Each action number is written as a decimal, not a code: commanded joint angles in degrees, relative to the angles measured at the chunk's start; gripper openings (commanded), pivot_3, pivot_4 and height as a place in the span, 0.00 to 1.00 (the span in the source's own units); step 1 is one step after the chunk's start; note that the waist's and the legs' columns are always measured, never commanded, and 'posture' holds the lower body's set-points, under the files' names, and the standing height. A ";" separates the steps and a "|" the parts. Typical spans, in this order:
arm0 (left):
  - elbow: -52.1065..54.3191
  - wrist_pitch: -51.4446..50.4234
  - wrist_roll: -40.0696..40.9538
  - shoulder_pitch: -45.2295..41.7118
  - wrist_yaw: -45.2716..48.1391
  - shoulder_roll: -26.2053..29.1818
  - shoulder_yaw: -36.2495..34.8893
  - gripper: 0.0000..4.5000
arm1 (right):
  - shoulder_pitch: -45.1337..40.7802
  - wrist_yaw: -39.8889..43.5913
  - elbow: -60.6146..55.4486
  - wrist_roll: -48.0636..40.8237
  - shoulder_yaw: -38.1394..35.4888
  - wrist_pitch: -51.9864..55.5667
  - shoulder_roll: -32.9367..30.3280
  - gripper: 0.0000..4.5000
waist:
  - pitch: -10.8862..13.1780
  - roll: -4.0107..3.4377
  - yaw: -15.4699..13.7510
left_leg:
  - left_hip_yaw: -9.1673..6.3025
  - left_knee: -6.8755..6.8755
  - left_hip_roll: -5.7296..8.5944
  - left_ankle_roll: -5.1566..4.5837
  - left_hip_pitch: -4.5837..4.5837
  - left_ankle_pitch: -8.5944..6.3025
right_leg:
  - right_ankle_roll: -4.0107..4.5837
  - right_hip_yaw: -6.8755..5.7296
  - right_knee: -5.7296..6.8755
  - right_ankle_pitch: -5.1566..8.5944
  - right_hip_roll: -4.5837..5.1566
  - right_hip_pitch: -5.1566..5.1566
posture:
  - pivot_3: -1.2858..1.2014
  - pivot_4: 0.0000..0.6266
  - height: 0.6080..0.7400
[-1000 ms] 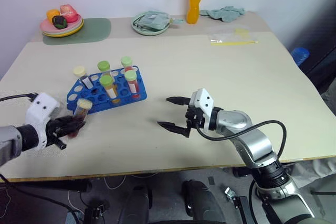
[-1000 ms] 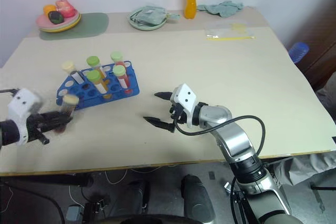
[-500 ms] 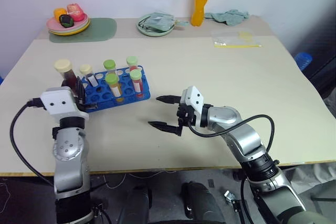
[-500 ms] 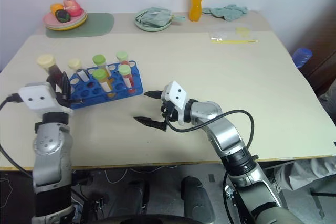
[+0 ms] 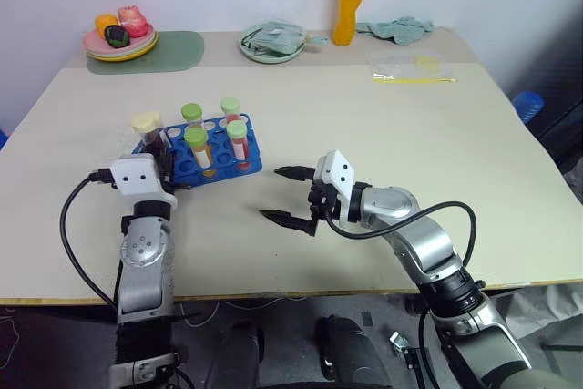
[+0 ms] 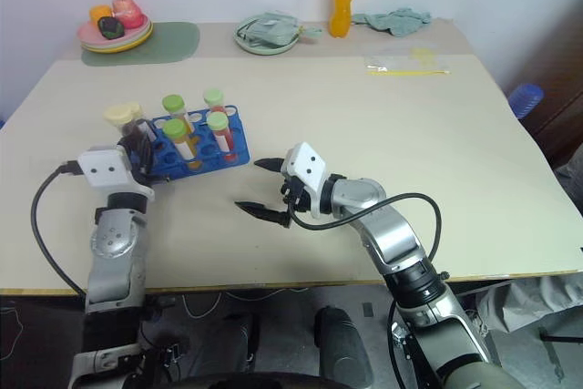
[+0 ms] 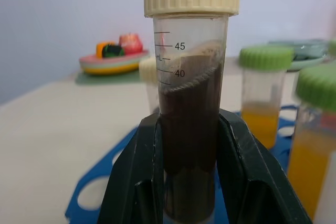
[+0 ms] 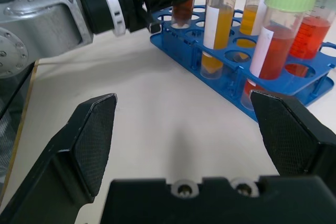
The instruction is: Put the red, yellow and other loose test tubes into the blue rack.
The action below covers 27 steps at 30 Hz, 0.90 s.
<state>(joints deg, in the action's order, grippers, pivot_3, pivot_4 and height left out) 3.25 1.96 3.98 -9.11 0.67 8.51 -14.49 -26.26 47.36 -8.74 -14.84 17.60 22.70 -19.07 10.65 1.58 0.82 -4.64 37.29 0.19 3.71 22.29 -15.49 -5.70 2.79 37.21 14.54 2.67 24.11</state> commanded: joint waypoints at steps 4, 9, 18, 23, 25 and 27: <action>-0.26 0.87 0.39 -0.87 0.42 0.00 0.95 0.18 | -0.33 -0.08 -2.17 -0.48 -0.82 -0.72 0.36 1.00 | 0.00 0.00 -0.14 | 0.00 0.01 0.02 0.00 0.00 0.00 | 0.00 0.00 -0.02 0.00 0.02 -0.02 | 0.52 0.24 1.00; 0.15 1.49 0.59 -0.14 -0.51 -0.53 0.35 0.50 | -0.49 0.25 -1.85 -0.49 -0.93 -1.08 0.24 1.00 | 0.00 0.00 -0.08 | -0.01 0.01 0.01 0.00 0.00 0.00 | 0.00 -0.01 -0.01 0.00 0.01 -0.02 | 0.52 0.24 1.00; 18.04 -3.08 12.58 11.24 5.05 1.92 -5.37 0.83 | -1.87 2.72 -1.48 -3.68 -6.80 0.17 -3.45 1.00 | 0.01 -0.01 0.32 | -0.01 -0.04 -0.03 0.00 0.00 0.00 | 0.01 0.01 -0.01 0.01 0.00 0.01 | 0.52 0.24 1.00; 25.33 -8.76 17.74 25.43 13.50 10.86 -12.76 0.83 | -2.62 3.25 3.05 -3.78 -12.98 -0.07 -9.41 1.00 | 0.01 -0.02 0.22 | 0.01 -0.05 -0.03 0.00 -0.01 0.00 | 0.02 0.01 -0.04 0.02 0.00 -0.02 | 0.52 0.24 1.00; 25.82 -10.36 17.80 30.43 15.59 13.98 -15.57 0.83 | -3.75 3.28 8.22 -3.13 -16.26 -1.46 -12.55 1.00 | 0.05 -0.09 0.22 | 0.05 -0.07 -0.03 -0.02 -0.02 -0.01 | 0.04 0.01 -0.07 0.03 -0.01 -0.02 | 0.52 0.24 1.00; 23.55 -10.82 19.43 33.77 17.72 16.11 -19.65 0.83 | -4.55 2.52 12.79 -2.27 -18.56 -2.79 -15.09 1.00 | 0.05 -0.08 -0.03 | 0.08 -0.06 -0.03 -0.02 -0.02 -0.01 | 0.12 0.02 -0.12 0.08 0.00 -0.04 | 0.52 0.24 1.00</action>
<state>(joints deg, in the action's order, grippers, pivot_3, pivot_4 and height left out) 26.48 -8.70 22.12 24.42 16.87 23.49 -30.86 -29.09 50.25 2.60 -17.52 1.98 21.98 -33.11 10.70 1.50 0.78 -4.55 37.23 0.16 3.68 22.27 -15.51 -5.50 2.81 37.08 14.67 2.67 24.07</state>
